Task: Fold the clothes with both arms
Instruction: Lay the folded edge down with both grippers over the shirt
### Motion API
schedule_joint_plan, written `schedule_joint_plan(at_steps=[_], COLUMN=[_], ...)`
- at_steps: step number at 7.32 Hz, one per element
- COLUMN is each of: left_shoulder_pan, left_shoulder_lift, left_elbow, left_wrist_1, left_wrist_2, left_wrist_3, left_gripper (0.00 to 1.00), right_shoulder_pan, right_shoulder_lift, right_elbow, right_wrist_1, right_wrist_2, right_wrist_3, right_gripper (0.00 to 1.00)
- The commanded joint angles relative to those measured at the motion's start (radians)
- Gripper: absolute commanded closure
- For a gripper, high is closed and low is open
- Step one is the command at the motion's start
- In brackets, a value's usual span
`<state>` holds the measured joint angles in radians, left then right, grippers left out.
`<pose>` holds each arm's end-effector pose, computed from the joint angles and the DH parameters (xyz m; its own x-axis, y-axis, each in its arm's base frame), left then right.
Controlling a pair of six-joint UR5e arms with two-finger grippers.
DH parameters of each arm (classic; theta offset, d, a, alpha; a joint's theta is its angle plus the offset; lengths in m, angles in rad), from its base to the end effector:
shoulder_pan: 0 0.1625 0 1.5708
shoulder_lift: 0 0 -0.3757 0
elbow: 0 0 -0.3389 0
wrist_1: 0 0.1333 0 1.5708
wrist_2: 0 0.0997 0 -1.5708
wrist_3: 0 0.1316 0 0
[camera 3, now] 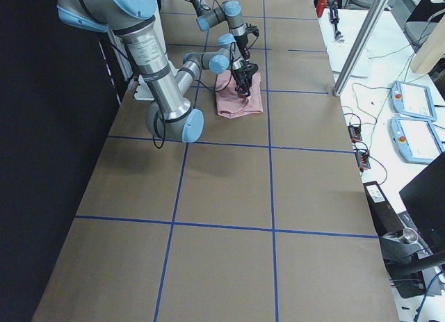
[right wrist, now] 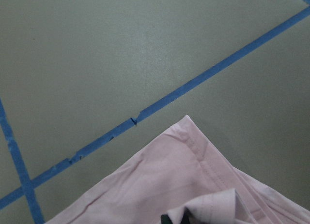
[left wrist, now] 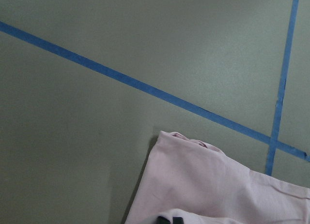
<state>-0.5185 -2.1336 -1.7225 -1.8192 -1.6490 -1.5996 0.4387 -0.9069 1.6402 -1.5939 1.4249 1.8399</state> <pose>0.4785 -0.4147 0.2513 0.4832 -0.3088 -0.8192 0.4525 0.8892 -0.0682 -0.5181 -0.4115 0.2653 0.5272 0.5379 0.6578 -0.6703 0.7390 -0.0671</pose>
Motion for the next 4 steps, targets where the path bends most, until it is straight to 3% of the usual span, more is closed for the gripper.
schedule_joint_plan(at_steps=[1,4], left_shoulder_pan=[-0.002,0.000], left_shoulder_lift=[0.001,0.007], left_elbow=[0.001,0.001], left_wrist_1=[0.000,-0.014], left_wrist_2=[0.000,0.000], left_wrist_3=[0.029,0.030], left_gripper=[1.00,1.00], right_shoulder_pan=[0.000,0.000], right_shoulder_lift=[-0.001,-0.006], right_elbow=[-0.002,-0.005], right_wrist_1=[0.002,0.000], right_wrist_2=[0.000,0.000], right_wrist_3=[-0.022,-0.024], right_gripper=[0.97,0.87])
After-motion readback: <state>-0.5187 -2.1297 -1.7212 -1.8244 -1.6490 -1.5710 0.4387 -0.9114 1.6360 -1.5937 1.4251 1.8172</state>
